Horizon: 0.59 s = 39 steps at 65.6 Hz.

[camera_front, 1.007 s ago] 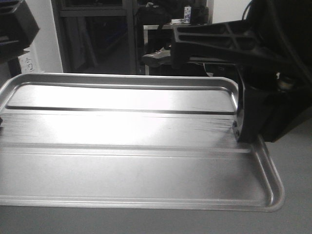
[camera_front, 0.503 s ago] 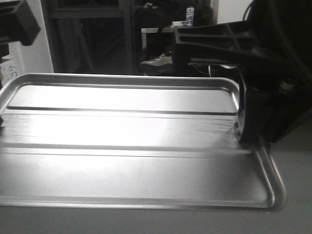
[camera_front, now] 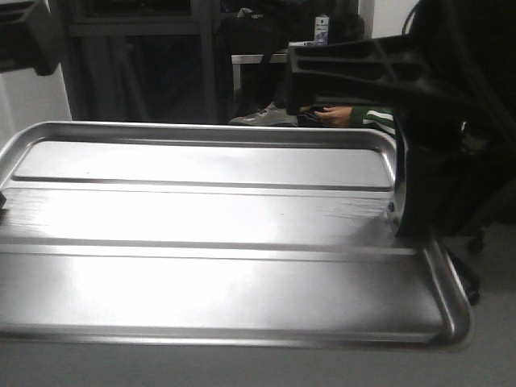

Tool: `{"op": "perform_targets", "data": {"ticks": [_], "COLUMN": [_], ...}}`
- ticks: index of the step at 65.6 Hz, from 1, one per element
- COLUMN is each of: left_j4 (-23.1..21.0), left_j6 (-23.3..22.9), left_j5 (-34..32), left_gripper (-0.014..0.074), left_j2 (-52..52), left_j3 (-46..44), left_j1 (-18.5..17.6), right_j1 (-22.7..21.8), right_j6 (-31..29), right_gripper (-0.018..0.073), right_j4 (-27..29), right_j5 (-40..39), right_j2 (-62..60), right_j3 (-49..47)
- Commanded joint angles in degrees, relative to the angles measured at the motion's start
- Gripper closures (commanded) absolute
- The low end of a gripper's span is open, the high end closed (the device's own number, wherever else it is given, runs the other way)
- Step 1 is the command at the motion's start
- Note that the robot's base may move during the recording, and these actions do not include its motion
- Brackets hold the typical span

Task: Grab silver tray and place in blue box
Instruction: 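Carry the tray with both grippers toward the blue crates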

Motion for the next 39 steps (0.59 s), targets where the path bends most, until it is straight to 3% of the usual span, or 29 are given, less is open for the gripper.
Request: {"op": "perform_targets", "data": {"ticks": [1, 39], "left_j4": [2.88, 2.88], "left_j6": [-0.76, -0.76], "left_j5": [1.55, 1.55], "left_gripper": [0.0701, 0.07], "left_j2": [-0.99, -0.99], "left_j3": [-1.48, -1.48], "left_j1": [-0.12, -0.12], "right_j1": [-0.26, -0.26], "right_j6": [-0.15, -0.15], "right_gripper": [0.0503, 0.0503], "right_j4": [-2.98, -3.03], "right_j5": [3.72, 5.15], "right_j2": [-1.79, -1.79], "right_j3": [-1.36, -1.36]}}
